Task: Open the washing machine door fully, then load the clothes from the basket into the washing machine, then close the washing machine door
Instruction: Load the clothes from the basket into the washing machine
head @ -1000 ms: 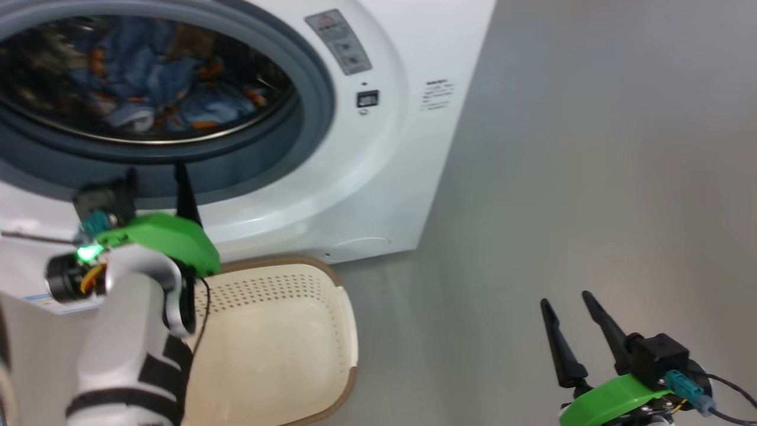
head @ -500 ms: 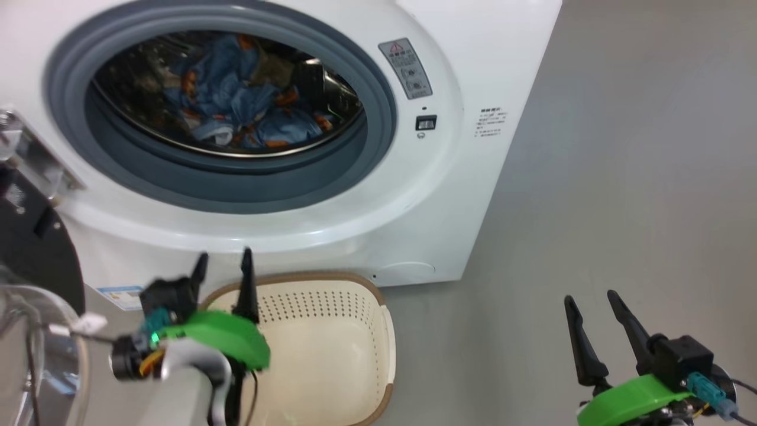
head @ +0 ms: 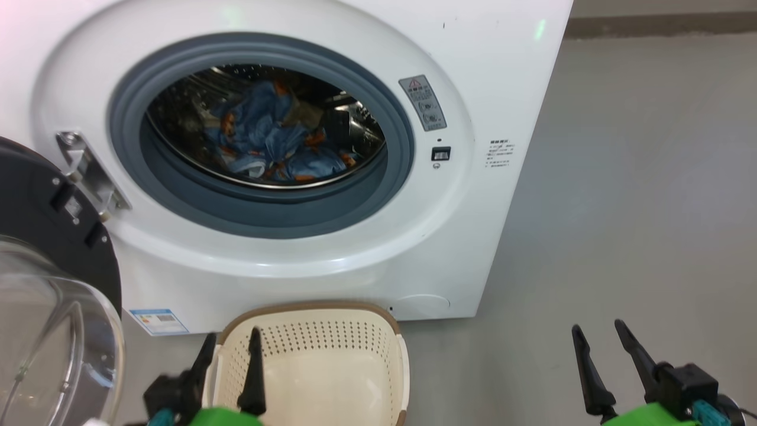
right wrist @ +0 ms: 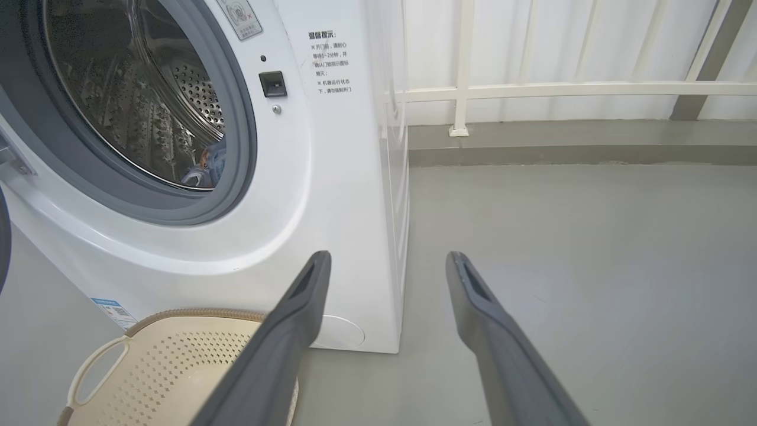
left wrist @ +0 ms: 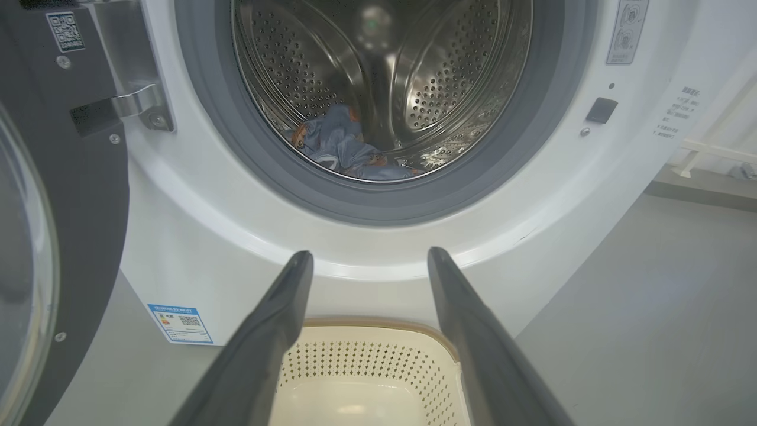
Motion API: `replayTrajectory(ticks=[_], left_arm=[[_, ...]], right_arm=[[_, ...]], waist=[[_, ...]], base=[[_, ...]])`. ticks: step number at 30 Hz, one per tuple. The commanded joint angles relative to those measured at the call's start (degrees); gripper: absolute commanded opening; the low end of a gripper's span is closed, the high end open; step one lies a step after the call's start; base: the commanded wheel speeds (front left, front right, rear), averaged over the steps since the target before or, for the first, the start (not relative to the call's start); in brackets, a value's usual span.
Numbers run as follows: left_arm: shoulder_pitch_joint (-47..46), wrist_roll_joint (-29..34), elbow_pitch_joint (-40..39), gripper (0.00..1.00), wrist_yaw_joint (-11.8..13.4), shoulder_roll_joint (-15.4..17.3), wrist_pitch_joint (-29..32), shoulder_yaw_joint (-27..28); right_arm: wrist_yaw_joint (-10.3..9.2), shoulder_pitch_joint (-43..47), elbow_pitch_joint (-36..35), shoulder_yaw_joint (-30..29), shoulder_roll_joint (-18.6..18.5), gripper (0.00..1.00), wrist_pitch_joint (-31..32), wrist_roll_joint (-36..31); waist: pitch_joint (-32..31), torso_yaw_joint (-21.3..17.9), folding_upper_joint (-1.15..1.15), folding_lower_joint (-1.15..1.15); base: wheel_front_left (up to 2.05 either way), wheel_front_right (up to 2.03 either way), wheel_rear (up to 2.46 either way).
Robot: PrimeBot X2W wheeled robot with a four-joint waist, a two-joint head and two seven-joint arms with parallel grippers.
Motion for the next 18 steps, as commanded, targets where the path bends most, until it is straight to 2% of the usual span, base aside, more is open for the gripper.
replayTrajectory(ticks=[1,9,12,18], left_arm=[[0.66,0.51,-2.35,1.0,-0.22,0.85,-0.37,2.55],[9.29,2.35,-8.33,1.0,-2.08,0.85,-0.37,7.37],[10.51,2.85,-9.14,1.0,-2.96,0.85,-0.37,8.23],[11.17,2.87,-9.63,1.0,-3.12,0.85,-0.37,8.68]], right_arm=[[0.34,0.73,-1.5,1.03,-0.49,1.0,-0.28,-0.57],[0.34,2.71,-2.6,-0.01,-0.49,1.0,-0.28,-1.05],[0.34,2.74,-2.91,0.03,-0.49,1.0,-0.28,-1.2],[0.34,2.68,-3.17,0.46,-0.49,1.0,-0.28,-1.4]], waist=[[-1.4,0.41,0.0,0.0],[-3.54,1.1,0.0,0.0],[-3.59,1.4,0.0,0.0],[-3.57,1.63,0.0,0.0]], base=[[0.0,0.0,0.0],[0.0,0.0,0.0],[0.0,0.0,0.0],[0.0,0.0,0.0]])
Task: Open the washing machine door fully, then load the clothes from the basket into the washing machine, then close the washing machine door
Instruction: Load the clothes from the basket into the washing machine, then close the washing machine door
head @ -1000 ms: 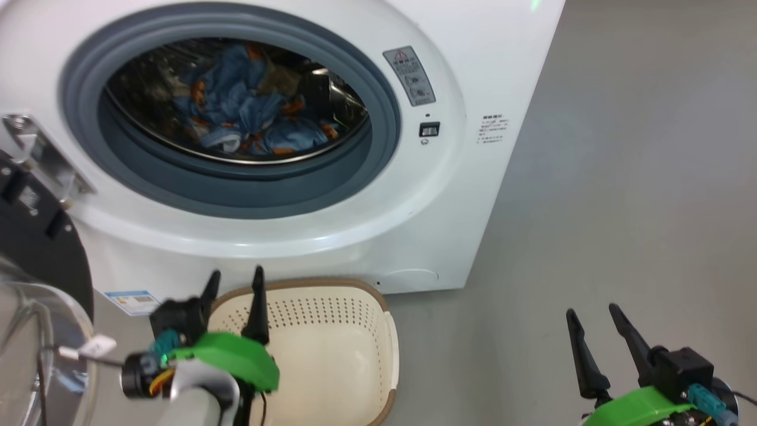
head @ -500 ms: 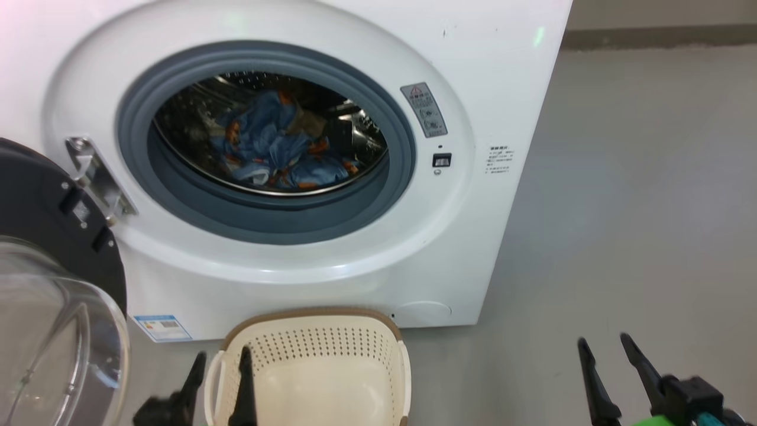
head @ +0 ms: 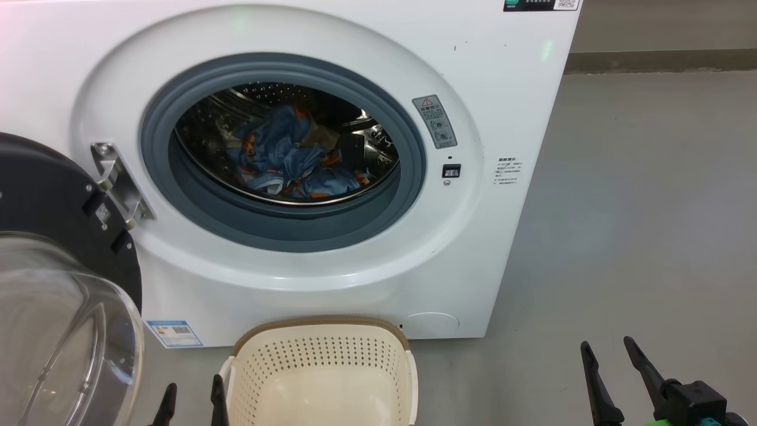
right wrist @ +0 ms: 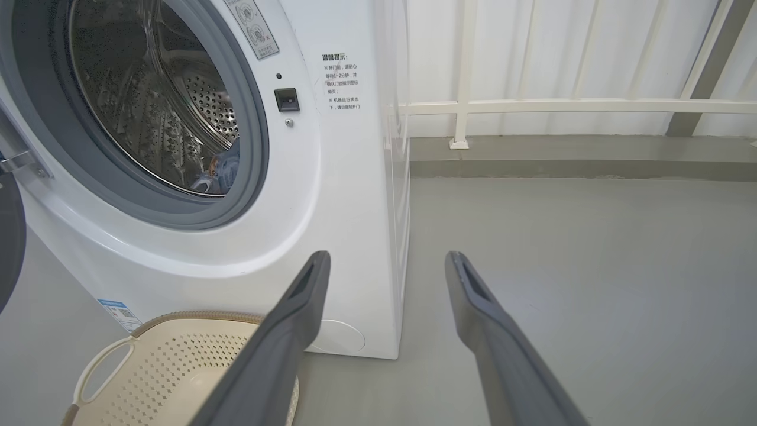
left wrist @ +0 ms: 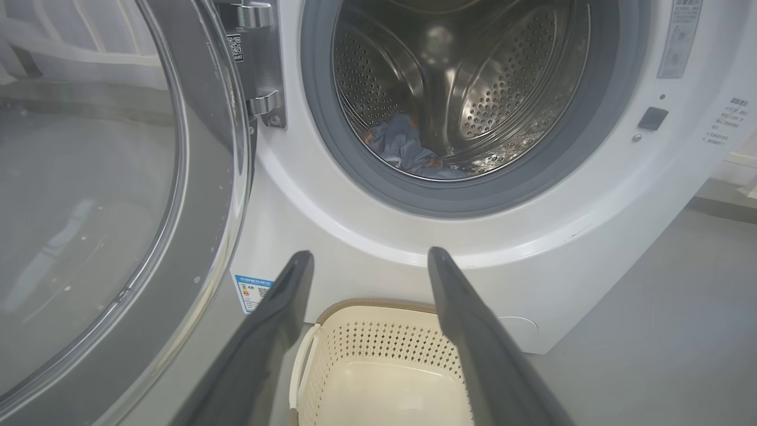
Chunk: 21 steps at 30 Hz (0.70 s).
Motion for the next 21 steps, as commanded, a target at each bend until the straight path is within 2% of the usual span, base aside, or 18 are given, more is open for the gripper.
replayTrajectory(ticks=[1,21], left_arm=[[-0.56,0.28,-1.67,1.0,-0.01,0.51,-0.37,2.02],[-0.47,0.29,-1.08,1.0,-1.03,0.5,-0.37,1.97]], right_arm=[[0.34,-0.65,-1.62,1.62,-0.54,1.0,-0.28,-0.81],[0.34,-0.61,-1.34,2.32,-0.54,1.0,-0.28,-0.58]], waist=[[-0.04,-0.03,0.0,0.0],[-0.46,-0.72,0.0,0.0]], base=[[0.0,0.0,0.0],[0.0,0.0,0.0]])
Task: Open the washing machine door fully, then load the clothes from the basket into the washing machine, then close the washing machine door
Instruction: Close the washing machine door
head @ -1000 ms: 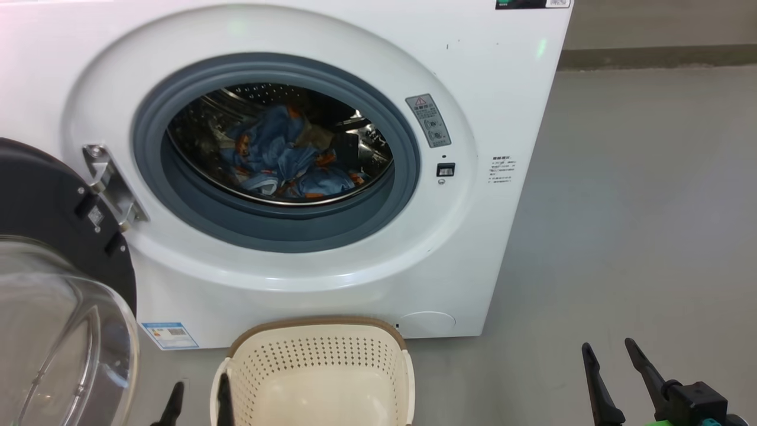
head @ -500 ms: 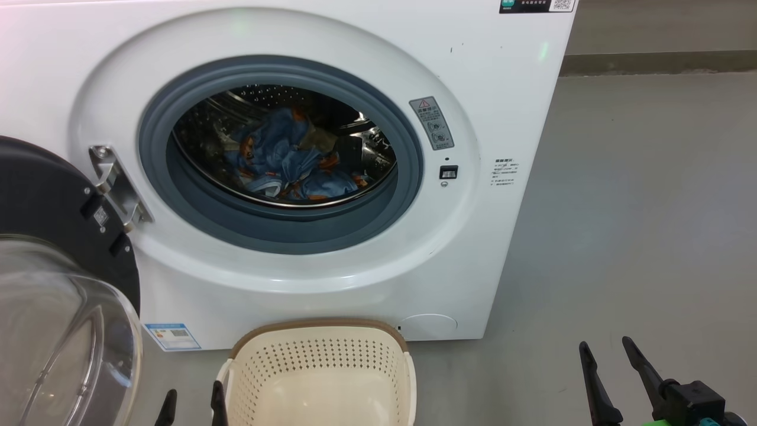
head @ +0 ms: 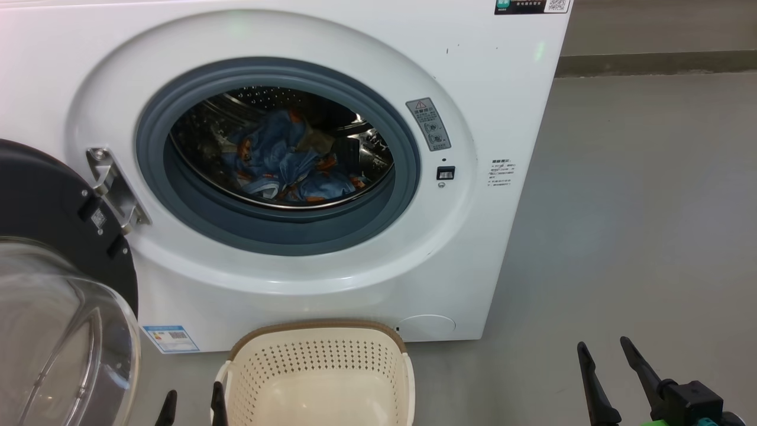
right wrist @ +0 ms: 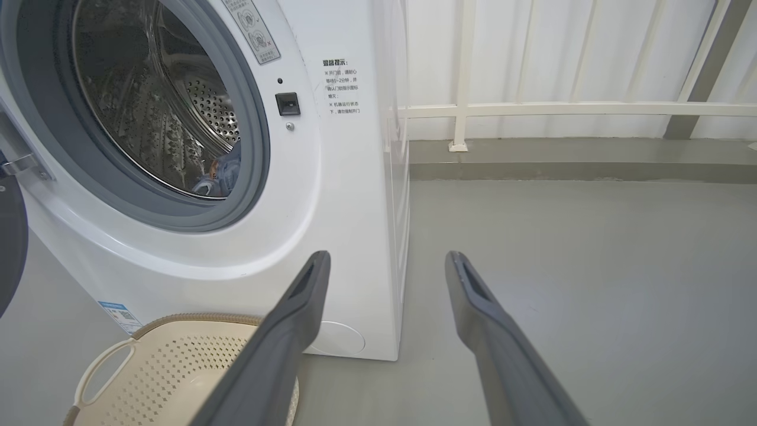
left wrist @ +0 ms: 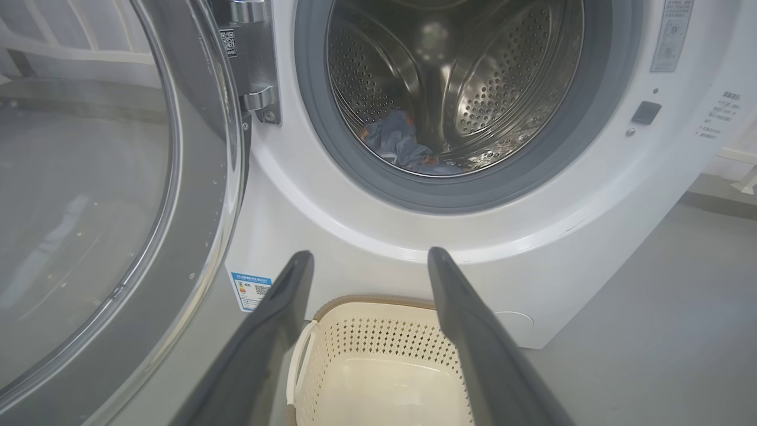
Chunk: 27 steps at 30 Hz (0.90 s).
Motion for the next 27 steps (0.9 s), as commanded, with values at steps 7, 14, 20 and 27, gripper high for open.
replayTrajectory(ticks=[7,14,20,27], left_arm=[[-1.65,0.25,-0.78,1.0,-0.49,0.51,-0.37,1.88],[-1.88,0.49,-0.57,1.0,-0.81,0.51,-0.37,1.86],[-2.0,0.74,-0.49,1.0,-0.92,0.51,-0.37,2.08],[-1.97,0.73,-0.42,1.0,-0.35,0.51,-0.37,2.13]], right_arm=[[0.34,-0.75,-1.18,2.06,-0.54,1.0,-0.28,-0.52],[0.34,-0.73,-1.15,2.18,-0.54,1.0,-0.28,-0.37],[0.34,-0.73,-1.21,2.35,-0.54,1.0,-0.28,-0.17],[0.34,-0.6,-1.24,2.48,-0.54,1.0,-0.28,-0.14]], waist=[[0.05,-0.27,0.0,0.0],[0.09,-0.62,0.0,0.0],[0.15,-0.75,0.0,0.0],[0.1,-0.95,0.0,0.0]], base=[[0.0,0.0,0.0],[0.0,0.0,0.0],[0.0,0.0,0.0],[-0.51,0.53,-0.02]])
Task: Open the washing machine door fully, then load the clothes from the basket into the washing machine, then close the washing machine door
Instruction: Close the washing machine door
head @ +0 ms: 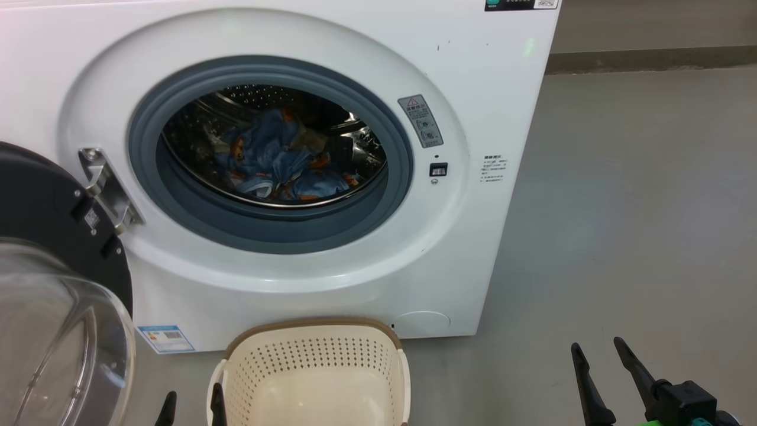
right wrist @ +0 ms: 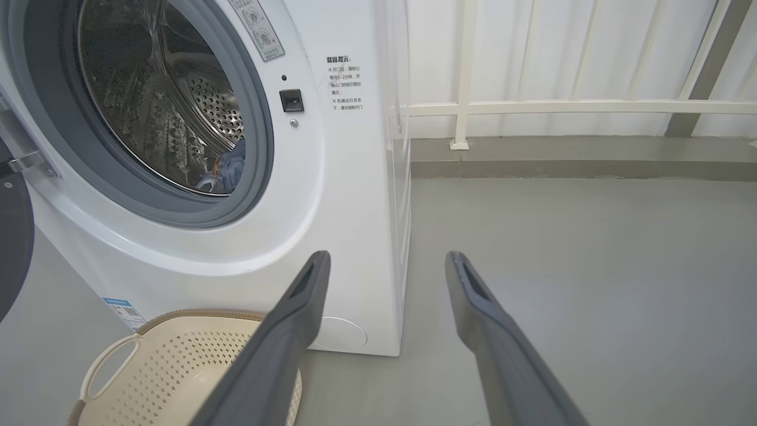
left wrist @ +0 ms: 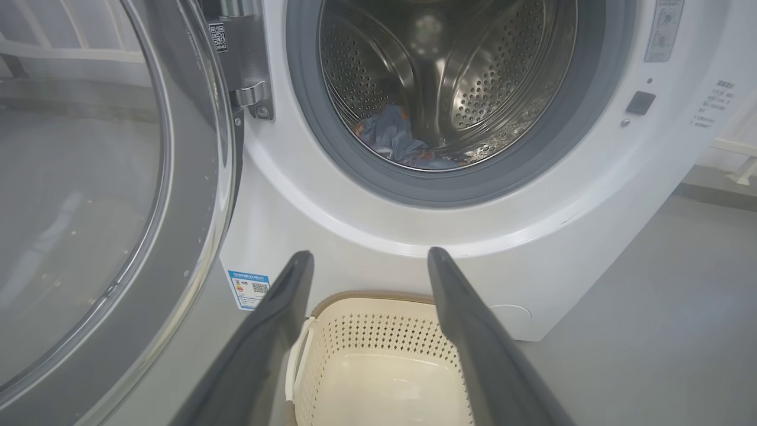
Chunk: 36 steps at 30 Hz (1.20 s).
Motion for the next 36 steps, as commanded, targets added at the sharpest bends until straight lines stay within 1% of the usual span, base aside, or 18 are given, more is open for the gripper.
replayTrajectory(ticks=[1,6,14,19,25,36], left_arm=[[-1.88,0.26,-1.07,1.0,0.15,0.5,-0.37,1.79],[-1.84,0.35,-1.06,1.0,0.16,0.5,-0.37,1.57],[-1.92,0.41,-1.42,1.0,0.08,0.5,-0.37,1.48],[-1.83,0.54,-1.53,1.0,0.15,0.5,-0.37,1.54],[-1.79,0.54,-1.62,1.0,0.19,0.5,-0.37,1.47],[-1.78,0.46,-1.74,1.0,0.35,0.5,-0.37,1.53]], right_arm=[[0.34,-0.6,-1.3,1.48,-0.54,1.0,-0.28,-0.14],[0.34,-0.62,-1.22,1.54,-0.54,1.0,-0.28,-0.19],[0.34,-0.69,-1.24,1.43,-0.54,1.0,-0.28,-0.24],[0.34,-0.68,-1.14,1.51,-0.54,1.0,-0.28,-0.09],[0.34,-0.66,-1.15,1.53,-0.54,1.0,-0.28,-0.07],[0.34,-0.59,-1.24,1.61,-0.54,1.0,-0.28,-0.11]], waist=[[0.01,-0.02,0.0,-0.01],[0.12,-0.12,0.0,-0.01],[0.34,-0.31,0.0,-0.01],[0.4,-0.39,0.0,-0.01],[0.52,-0.37,0.0,-0.01],[0.55,-0.39,0.0,-0.01]], base=[[-1.07,1.07,0.0],[-1.48,1.48,0.0],[-1.99,1.99,0.0],[-1.34,1.34,0.0],[-0.59,0.59,0.0],[-0.01,0.01,0.0]])
